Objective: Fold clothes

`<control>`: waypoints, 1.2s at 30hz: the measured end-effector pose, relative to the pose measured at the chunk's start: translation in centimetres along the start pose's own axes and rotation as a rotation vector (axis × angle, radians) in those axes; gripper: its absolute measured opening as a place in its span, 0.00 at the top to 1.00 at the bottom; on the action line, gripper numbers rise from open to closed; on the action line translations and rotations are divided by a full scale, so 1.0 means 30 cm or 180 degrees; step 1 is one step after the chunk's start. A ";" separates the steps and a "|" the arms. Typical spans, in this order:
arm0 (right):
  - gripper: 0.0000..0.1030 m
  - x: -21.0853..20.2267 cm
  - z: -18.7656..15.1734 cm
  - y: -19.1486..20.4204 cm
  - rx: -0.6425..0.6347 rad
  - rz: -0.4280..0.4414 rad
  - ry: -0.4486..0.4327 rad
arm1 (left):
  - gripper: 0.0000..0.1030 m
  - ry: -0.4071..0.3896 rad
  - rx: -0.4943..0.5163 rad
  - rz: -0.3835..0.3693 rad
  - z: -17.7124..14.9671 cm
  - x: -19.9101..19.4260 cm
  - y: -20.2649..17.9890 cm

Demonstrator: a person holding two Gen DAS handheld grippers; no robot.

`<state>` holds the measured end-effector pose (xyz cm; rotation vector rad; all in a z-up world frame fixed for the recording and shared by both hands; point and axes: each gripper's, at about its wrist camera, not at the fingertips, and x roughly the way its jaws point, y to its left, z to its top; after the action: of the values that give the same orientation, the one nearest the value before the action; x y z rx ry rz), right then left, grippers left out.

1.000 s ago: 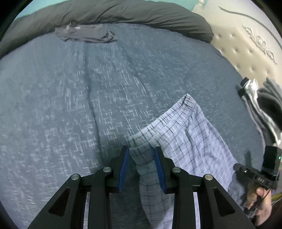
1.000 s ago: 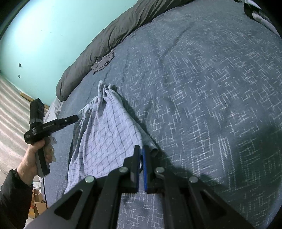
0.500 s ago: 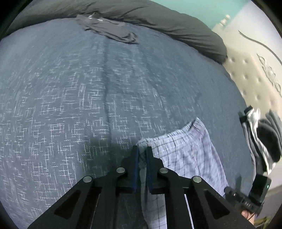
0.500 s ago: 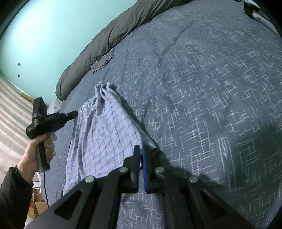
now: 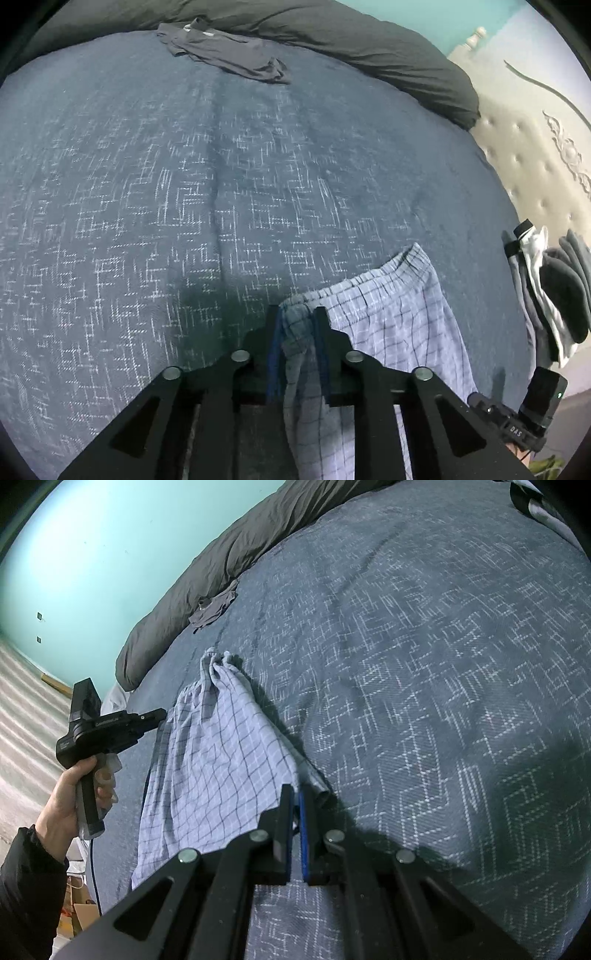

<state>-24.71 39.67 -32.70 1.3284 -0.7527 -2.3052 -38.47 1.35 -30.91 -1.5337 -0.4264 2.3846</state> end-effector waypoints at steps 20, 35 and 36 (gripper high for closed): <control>0.97 0.002 -0.001 -0.005 0.0037 -0.0096 0.0000 | 0.89 -0.0142 0.0037 0.0003 -0.020 0.004 0.045; 0.67 -0.081 0.085 0.035 -0.0039 -0.0343 -0.0207 | 0.71 -0.0173 0.0017 -0.0123 -0.062 -0.067 0.111; 0.65 -0.076 0.104 0.045 -0.0066 -0.0311 -0.0207 | 0.68 -0.0161 0.0020 -0.0136 -0.066 -0.071 0.118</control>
<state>-26.25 40.71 -29.05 1.3143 -0.6965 -2.4364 -36.07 -2.53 -31.30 -1.4496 -0.4575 2.3940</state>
